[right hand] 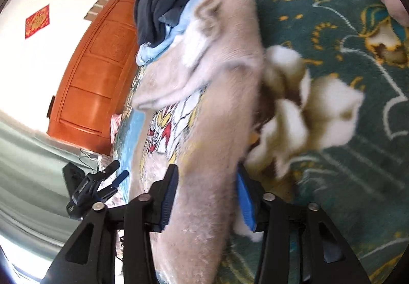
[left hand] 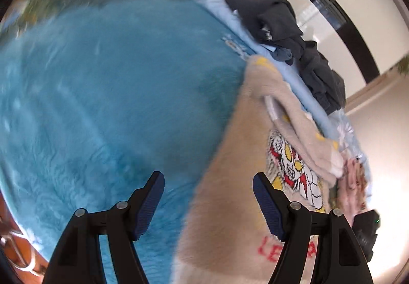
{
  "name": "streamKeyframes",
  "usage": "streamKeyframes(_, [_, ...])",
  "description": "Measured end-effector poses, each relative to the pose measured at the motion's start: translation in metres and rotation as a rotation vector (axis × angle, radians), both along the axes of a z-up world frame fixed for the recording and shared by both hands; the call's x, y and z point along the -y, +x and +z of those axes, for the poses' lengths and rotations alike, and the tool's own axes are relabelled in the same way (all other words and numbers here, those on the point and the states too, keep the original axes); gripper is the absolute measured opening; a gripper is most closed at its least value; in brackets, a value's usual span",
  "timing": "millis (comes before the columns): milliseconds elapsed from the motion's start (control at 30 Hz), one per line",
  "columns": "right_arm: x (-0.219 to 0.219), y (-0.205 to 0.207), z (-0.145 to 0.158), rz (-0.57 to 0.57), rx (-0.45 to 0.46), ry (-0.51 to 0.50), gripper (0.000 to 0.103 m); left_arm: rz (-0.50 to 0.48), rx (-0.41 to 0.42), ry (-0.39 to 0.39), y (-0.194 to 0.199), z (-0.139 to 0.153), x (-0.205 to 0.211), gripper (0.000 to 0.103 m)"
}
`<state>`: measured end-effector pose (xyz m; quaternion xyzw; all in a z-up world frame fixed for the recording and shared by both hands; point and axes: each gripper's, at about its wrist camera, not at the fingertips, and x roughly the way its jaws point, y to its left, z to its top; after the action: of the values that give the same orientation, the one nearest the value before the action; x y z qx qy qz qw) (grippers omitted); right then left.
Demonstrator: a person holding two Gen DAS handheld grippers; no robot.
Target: Fold clothes
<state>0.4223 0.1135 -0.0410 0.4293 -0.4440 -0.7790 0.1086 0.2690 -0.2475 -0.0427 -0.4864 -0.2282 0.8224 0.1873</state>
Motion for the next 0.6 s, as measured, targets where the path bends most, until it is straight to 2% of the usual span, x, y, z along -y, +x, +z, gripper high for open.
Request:
streamKeyframes(200, [0.023, 0.017, -0.004, 0.06, 0.011, -0.035, 0.05, -0.043, 0.053, 0.144, 0.009, -0.025, 0.026, 0.075])
streamKeyframes(433, [0.041, 0.026, -0.003, 0.078, -0.009, -0.039, 0.05, -0.116, 0.074, 0.21, 0.016, -0.025, 0.023, 0.074])
streamKeyframes(533, [0.033, 0.018, -0.008, 0.011, -0.04, -0.082, 0.05, -0.147, 0.083, 0.239, 0.019, -0.025, 0.022, 0.073])
streamKeyframes(600, [0.034, 0.01, -0.008, -0.001, -0.051, -0.105, 0.05, -0.163, 0.09, 0.257, 0.021, -0.026, 0.022, 0.068])
